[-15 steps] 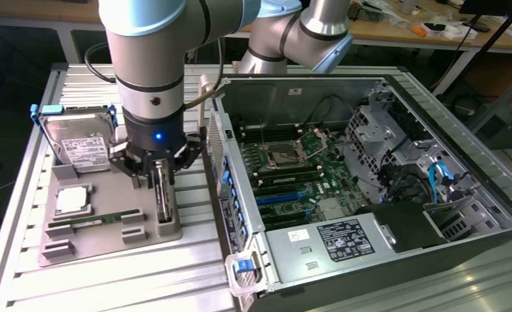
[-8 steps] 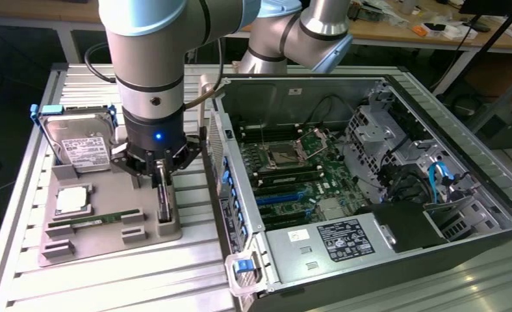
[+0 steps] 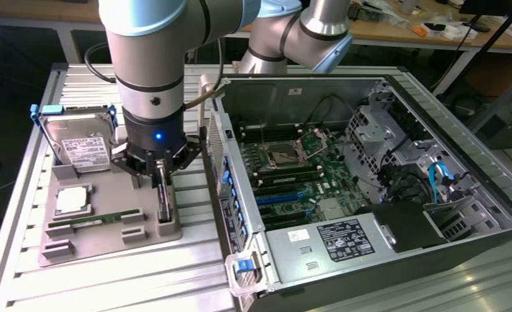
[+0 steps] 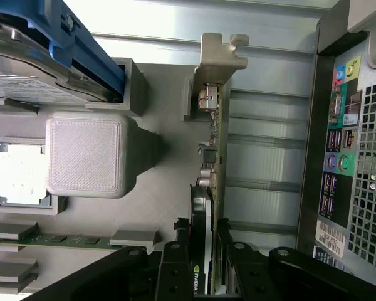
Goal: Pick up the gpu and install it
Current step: 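Pick up the gpu and move the gpu toward the slot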
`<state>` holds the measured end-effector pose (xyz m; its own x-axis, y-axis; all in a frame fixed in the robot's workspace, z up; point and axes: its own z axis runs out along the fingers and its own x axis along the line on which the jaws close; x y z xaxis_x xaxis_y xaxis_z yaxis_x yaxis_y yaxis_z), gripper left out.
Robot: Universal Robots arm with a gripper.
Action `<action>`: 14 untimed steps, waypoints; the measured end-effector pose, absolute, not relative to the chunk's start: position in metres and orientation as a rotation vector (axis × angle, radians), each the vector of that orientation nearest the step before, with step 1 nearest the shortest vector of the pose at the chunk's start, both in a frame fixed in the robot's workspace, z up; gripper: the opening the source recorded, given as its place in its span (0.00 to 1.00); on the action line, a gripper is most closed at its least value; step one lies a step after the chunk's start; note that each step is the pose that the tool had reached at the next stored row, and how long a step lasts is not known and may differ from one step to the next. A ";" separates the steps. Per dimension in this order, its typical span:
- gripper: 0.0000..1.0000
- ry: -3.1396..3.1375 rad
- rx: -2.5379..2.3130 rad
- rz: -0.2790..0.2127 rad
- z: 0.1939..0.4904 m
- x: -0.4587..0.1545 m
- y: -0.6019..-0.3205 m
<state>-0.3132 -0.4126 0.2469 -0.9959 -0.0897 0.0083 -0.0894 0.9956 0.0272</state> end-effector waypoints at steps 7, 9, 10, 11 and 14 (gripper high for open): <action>0.27 -3.129 0.140 -0.042 0.257 -0.313 -0.413; 0.27 -3.129 0.140 -0.042 0.261 -0.313 -0.413; 0.27 -3.129 0.140 -0.042 0.264 -0.313 -0.413; 0.27 -3.129 0.140 -0.042 0.267 -0.313 -0.413; 0.27 -3.129 0.140 -0.042 0.275 -0.313 -0.413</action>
<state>-0.3132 -0.4126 0.2746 -0.9959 -0.0896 0.0083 -0.0894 0.9956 0.0271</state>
